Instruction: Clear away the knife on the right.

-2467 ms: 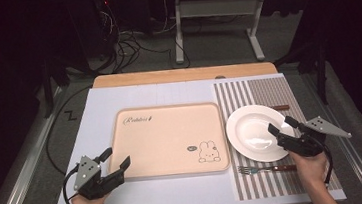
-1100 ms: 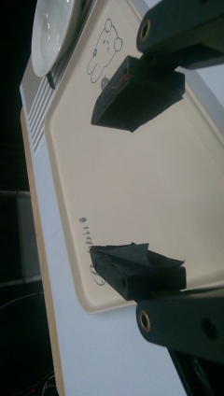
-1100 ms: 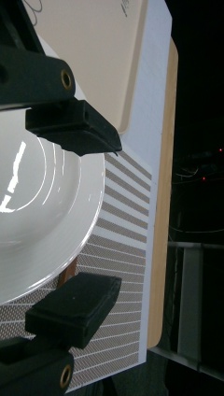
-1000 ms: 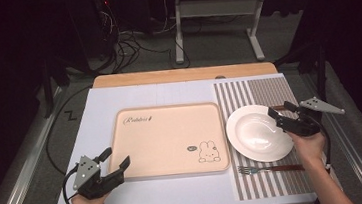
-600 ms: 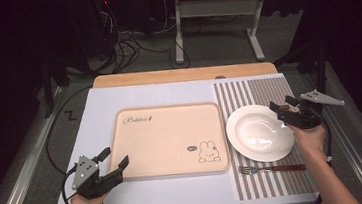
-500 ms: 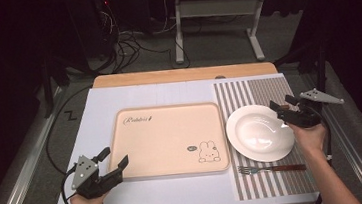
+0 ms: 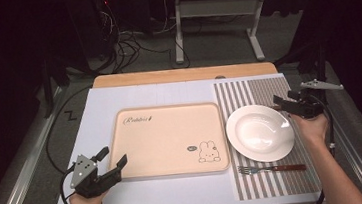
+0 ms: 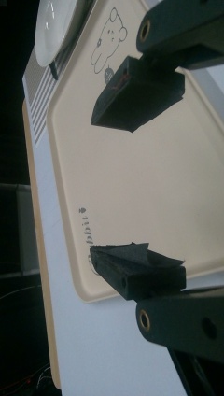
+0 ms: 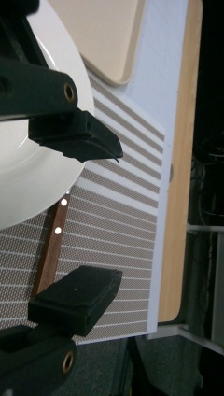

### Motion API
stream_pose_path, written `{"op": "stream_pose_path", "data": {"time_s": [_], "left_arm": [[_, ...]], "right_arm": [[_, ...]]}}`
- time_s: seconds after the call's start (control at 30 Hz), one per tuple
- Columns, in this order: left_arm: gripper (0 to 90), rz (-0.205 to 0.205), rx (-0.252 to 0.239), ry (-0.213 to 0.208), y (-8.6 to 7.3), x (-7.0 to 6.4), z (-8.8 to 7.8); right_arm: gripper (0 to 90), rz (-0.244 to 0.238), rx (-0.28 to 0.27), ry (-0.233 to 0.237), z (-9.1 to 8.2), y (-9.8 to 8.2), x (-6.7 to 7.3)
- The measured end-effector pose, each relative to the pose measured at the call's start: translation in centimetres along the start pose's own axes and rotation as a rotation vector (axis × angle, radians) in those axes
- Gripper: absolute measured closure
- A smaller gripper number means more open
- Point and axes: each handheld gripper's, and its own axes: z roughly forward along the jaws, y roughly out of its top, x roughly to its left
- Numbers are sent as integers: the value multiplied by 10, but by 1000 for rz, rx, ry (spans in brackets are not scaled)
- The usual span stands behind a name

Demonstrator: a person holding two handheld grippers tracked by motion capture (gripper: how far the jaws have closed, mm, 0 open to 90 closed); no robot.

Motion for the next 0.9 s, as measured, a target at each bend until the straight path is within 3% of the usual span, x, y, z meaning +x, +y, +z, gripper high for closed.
{"op": "stream_pose_path", "data": {"time_s": [0.1,0.17,0.2,0.33,0.57,0.73,0.9], "left_arm": [[328,-3,3,2,0,0,0],[328,-3,7,4,0,0,0],[328,-3,7,5,0,0,0],[328,-3,9,9,0,0,0],[328,-10,15,13,-1,1,1],[328,-18,21,20,-1,1,2],[328,-19,27,28,-1,1,2]], "right_arm": [[394,10,24,8,3,1,-3],[412,9,80,15,6,4,-6],[415,-15,123,13,9,7,-8],[434,-47,151,5,10,12,-11],[448,-117,263,17,19,23,-21],[465,-142,345,9,33,25,-26],[488,-158,376,6,43,25,-26]]}}
